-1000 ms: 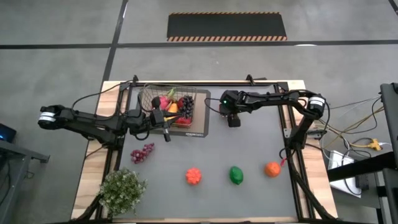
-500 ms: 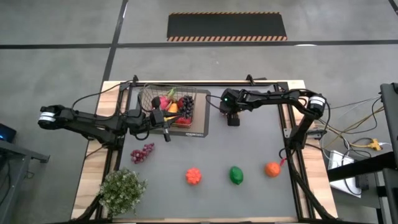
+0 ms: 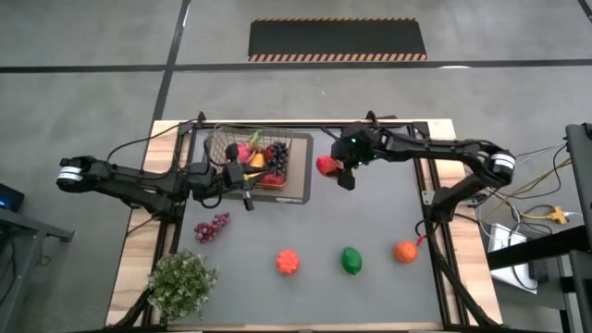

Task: Build produce basket
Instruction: Put the orange mango into the wire basket

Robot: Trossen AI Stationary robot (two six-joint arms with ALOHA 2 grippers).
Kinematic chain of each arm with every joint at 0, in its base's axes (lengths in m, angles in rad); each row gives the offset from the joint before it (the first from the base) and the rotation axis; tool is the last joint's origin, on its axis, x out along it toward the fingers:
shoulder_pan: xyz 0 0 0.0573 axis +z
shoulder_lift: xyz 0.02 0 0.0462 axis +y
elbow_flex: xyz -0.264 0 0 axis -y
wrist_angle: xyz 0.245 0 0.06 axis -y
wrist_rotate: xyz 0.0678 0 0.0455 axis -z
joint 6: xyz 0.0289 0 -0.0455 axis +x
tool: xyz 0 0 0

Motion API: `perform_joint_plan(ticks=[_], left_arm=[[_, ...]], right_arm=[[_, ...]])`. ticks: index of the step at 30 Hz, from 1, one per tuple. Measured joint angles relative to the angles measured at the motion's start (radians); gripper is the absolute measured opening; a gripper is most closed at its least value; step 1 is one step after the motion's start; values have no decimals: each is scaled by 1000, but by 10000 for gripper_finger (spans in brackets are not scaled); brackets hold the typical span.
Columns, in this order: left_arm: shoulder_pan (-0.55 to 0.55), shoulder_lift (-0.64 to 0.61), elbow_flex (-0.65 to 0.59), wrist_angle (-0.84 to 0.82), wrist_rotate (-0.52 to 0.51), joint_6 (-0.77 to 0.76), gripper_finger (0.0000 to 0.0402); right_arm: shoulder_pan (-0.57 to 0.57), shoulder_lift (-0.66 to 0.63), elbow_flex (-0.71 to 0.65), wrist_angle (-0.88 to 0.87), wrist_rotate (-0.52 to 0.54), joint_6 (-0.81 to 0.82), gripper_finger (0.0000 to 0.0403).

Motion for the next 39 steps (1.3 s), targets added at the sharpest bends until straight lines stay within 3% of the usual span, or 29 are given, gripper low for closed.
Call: perform_joint_plan(ticks=[9, 14, 21, 28, 39], left_arm=[[0, 0, 0, 49, 1, -26, 8], [0, 1, 0, 65, 34, -31, 9], [0, 54, 0, 160, 121, -56, 9], [0, 179, 0, 330, 136, -97, 35], [0, 347, 43, 466, 158, -184, 196]], right_arm=[[95, -109, -222, 500, -27, 134, 222], [146, -92, -337, 896, -27, 179, 222], [189, -7, -425, 1278, -27, 221, 222], [231, 84, -427, 1398, -27, 198, 222], [249, 114, -405, 1400, -26, 151, 222]])
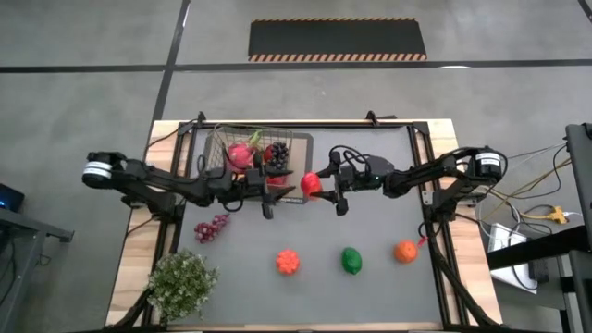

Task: Build produce basket
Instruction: Put the orange mango into the wire basket

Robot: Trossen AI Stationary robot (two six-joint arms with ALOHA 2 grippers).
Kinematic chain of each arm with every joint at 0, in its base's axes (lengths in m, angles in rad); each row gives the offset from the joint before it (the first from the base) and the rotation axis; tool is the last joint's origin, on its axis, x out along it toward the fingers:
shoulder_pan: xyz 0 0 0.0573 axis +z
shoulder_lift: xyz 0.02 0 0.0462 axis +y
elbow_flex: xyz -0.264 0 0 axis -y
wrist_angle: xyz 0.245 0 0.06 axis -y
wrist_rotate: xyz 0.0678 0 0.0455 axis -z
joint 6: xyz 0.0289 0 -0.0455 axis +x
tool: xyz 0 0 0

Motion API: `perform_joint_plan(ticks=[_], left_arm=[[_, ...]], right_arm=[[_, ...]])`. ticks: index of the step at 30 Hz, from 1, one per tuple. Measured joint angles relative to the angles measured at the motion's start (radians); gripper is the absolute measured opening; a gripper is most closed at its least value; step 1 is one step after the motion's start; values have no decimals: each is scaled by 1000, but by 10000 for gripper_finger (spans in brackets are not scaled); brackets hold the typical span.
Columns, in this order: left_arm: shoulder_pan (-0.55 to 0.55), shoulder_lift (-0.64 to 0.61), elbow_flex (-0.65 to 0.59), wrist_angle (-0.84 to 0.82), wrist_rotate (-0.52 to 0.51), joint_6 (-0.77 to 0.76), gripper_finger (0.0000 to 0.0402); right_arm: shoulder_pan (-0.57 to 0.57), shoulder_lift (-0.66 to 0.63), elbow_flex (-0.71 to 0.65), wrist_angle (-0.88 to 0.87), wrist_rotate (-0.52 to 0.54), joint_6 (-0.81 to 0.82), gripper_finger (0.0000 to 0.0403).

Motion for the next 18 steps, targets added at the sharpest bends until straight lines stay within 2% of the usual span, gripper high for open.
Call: perform_joint_plan(ticks=[4, 7, 13, 18], left_arm=[[0, 92, 14, 130, 0, -1, 232], [0, 157, 35, 202, 3, 0, 244], [3, 259, 105, 205, -2, 1, 247], [3, 287, 127, 206, -28, 2, 247]], right_arm=[[0, 0, 0, -3, 2, -7, 221], [0, 0, 0, -7, 8, -7, 221], [0, 0, 0, -14, 10, -12, 221], [0, 0, -1, -16, 10, -13, 221]])
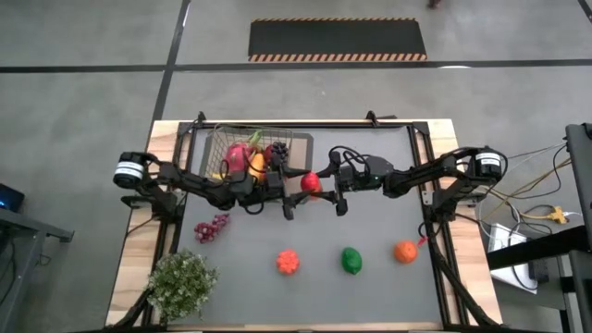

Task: Build produce basket
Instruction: Put the orange mango into the wire basket

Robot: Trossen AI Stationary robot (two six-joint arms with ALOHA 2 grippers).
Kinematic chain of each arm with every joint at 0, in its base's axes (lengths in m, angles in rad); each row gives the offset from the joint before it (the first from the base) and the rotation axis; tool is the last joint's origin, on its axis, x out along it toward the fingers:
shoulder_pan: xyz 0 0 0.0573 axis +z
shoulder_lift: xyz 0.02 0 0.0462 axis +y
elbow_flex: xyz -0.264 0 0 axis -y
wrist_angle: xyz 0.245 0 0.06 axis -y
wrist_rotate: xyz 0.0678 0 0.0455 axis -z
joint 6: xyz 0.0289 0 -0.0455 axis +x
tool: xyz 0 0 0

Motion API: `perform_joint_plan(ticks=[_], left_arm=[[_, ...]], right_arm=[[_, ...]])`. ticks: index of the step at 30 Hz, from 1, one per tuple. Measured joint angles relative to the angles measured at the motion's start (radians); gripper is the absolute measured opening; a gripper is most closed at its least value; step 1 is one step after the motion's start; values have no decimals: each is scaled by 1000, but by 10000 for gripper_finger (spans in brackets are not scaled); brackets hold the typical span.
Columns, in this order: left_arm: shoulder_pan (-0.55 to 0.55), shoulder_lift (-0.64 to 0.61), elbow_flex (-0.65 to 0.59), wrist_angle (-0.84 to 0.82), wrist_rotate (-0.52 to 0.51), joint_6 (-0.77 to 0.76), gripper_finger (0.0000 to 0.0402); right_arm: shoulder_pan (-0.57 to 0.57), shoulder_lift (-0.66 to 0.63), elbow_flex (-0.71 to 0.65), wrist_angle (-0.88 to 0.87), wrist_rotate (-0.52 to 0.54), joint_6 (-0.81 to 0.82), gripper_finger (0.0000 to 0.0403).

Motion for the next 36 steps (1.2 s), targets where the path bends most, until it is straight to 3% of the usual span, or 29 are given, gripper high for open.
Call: perform_joint_plan(ticks=[23, 33, 36], left_arm=[[0, 0, -6, -24, -7, 0, 243], [1, 3, -7, -44, -16, 0, 154], [1, 4, -7, -45, -15, 0, 143]], right_arm=[[0, 0, 0, 0, 0, -4, 221], [0, 0, -2, -7, 9, -11, 223], [0, 0, -2, -7, 11, -11, 241]])
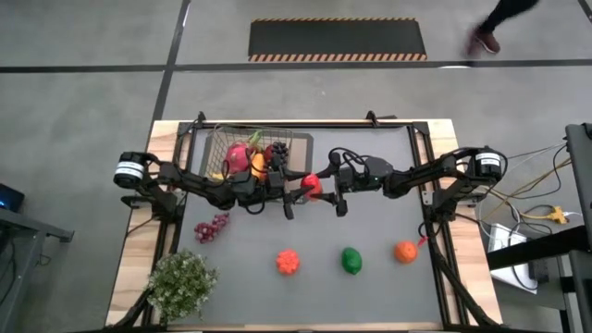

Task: Build produce basket
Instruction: Put the orange mango into the wire basket

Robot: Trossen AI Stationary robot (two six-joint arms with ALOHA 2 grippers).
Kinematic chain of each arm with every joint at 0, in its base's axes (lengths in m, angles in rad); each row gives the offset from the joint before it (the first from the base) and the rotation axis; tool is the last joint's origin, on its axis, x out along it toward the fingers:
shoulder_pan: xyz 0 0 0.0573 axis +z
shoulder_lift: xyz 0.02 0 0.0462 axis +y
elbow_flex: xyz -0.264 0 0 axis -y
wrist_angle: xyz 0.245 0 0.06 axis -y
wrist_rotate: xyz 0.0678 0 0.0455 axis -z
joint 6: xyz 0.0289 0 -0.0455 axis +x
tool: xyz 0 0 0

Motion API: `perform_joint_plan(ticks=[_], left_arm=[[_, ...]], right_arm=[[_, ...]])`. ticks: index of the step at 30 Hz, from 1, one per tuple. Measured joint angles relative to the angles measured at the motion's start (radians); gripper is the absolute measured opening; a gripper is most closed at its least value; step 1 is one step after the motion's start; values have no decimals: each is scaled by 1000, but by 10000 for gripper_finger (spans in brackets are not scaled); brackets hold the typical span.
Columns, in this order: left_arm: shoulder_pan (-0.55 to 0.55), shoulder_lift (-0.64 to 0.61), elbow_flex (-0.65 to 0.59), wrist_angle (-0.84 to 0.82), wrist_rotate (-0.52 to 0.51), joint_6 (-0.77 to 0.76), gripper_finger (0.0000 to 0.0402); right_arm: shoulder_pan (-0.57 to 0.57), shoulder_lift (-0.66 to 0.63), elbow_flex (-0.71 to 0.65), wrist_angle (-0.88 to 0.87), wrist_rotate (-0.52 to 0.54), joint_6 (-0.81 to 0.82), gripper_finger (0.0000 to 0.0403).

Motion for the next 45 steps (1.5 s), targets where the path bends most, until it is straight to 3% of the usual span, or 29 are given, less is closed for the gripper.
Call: perform_joint_plan(ticks=[10, 17, 24, 32, 37, 45], left_arm=[[0, 1, 0, -6, 13, 0, 145], [-1, -62, -3, -103, -1, 40, 145], [2, -270, -6, -431, -297, 124, 146], [41, -482, -19, -714, -621, 210, 146], [120, -499, -78, -715, -633, 151, 146], [212, -386, -122, -622, -614, 18, 146]], right_arm=[[0, -4, 6, -21, 9, 49, 345], [-1, -75, 8, -80, 13, 67, 364], [-3, -235, 8, -327, 109, 67, 365], [-3, -322, 8, -487, 117, 94, 365], [-3, -308, 8, -490, 119, 103, 365], [-3, -270, 8, -488, 121, 124, 365]])
